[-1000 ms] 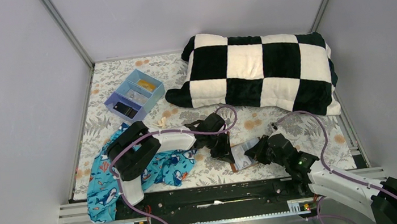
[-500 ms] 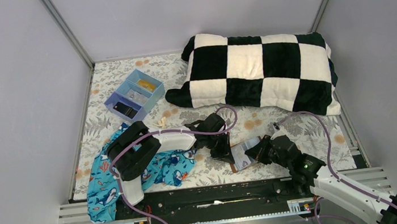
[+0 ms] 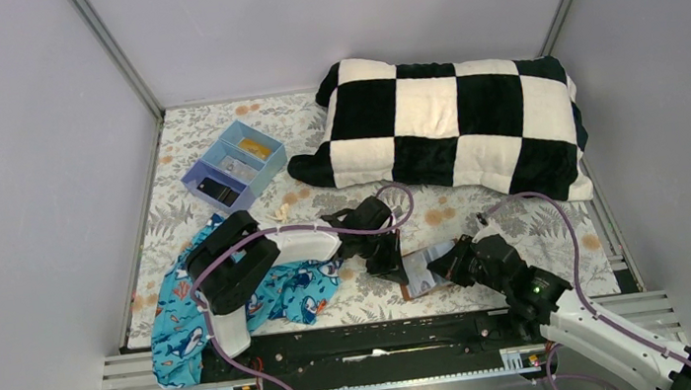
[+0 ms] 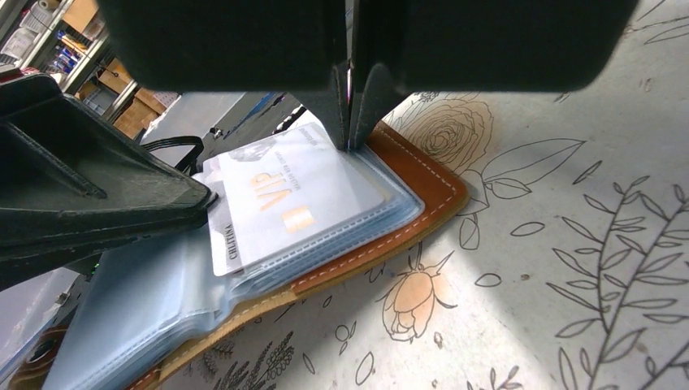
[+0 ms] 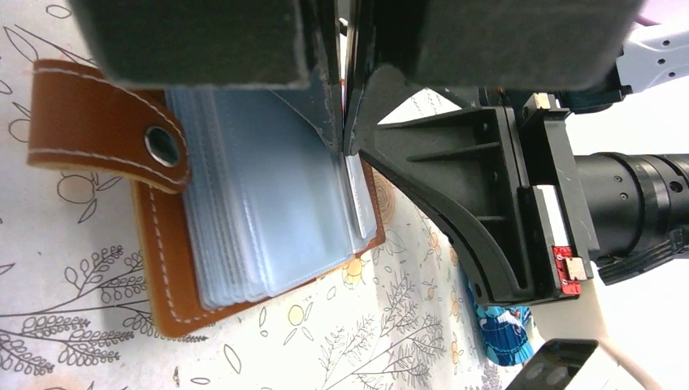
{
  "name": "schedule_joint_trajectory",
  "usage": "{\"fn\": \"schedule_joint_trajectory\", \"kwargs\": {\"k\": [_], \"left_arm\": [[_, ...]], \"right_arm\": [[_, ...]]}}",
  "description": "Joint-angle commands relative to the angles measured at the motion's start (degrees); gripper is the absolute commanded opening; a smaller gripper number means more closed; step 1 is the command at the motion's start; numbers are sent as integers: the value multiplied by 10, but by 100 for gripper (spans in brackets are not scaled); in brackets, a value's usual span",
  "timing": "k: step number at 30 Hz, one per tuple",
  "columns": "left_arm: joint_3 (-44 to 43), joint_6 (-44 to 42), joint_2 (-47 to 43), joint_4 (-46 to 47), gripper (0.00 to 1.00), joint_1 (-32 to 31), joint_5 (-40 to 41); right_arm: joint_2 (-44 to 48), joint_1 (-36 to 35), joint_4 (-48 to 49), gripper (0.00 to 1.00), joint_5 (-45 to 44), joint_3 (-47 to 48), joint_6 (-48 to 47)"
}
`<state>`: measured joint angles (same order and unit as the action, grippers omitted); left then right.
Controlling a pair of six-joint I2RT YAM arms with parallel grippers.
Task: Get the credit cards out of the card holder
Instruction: Remove the credit card from the card holder.
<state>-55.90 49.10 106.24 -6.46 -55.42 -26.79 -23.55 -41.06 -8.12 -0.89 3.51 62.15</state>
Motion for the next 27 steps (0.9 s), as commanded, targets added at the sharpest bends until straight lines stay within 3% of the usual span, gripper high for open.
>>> {"fn": "schedule_joint_trajectory", "kwargs": {"k": [1, 18, 22, 27], "left_arm": [[10, -36, 3, -13, 0, 15, 81], [13, -45, -10, -16, 0, 36, 75], [11, -46, -8, -17, 0, 36, 73], [8, -47, -5, -16, 0, 36, 70]], "right_arm": [[1, -9, -133, 0, 20, -10, 2], [-19, -9, -137, 0, 15, 3, -5], [-23, -9, -109, 19, 26, 0, 1], [-43, -9, -91, 31, 32, 0, 3]]}}
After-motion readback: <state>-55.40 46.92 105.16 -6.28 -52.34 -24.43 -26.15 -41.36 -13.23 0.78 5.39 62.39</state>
